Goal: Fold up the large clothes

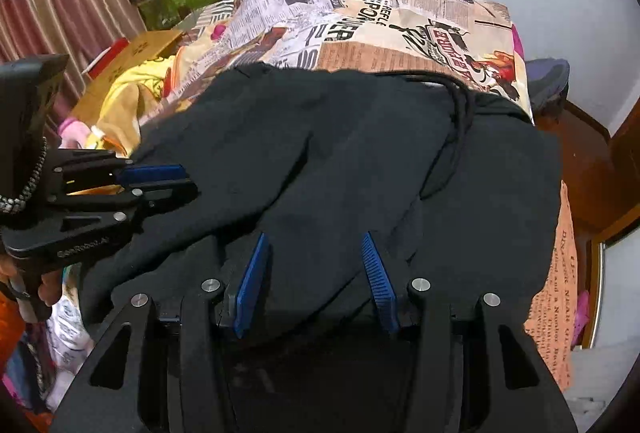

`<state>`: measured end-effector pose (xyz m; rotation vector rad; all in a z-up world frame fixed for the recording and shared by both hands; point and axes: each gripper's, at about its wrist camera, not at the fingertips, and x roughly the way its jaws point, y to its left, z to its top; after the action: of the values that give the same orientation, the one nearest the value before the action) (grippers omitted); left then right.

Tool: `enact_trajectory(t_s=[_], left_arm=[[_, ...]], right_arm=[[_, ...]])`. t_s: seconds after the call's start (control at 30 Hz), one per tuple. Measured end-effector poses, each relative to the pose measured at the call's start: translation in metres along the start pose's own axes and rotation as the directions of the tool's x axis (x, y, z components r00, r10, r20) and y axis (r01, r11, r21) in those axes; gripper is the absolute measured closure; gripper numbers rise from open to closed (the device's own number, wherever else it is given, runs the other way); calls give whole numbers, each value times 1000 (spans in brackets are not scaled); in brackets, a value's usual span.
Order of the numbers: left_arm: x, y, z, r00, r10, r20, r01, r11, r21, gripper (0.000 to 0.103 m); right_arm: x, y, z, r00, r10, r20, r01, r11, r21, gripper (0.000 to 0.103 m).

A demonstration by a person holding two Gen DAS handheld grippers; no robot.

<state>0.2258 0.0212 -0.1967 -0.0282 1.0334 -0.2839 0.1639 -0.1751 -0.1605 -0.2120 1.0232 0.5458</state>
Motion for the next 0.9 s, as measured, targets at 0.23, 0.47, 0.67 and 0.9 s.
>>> enact_trajectory(t_s=[0.23, 0.47, 0.67, 0.9], left_arm=[[-13, 8, 0, 1000, 20, 21, -19, 999, -32, 83], [-54, 52, 14, 977, 171, 129, -155, 980, -125, 37], [-61, 113, 13, 968, 234, 93, -200, 940, -275, 31], [-13, 162, -10, 995, 91, -28, -94, 882, -462, 25]], right_arm=[[-14, -1, 5, 1000, 10, -10, -10, 1000, -13, 57], [-47, -44, 12, 995, -35, 96, 25, 994, 110, 57], [-58, -92, 13, 990, -97, 103, 71, 971, 227, 53], [-43, -138, -5, 992, -122, 41, 99, 929, 356, 45]])
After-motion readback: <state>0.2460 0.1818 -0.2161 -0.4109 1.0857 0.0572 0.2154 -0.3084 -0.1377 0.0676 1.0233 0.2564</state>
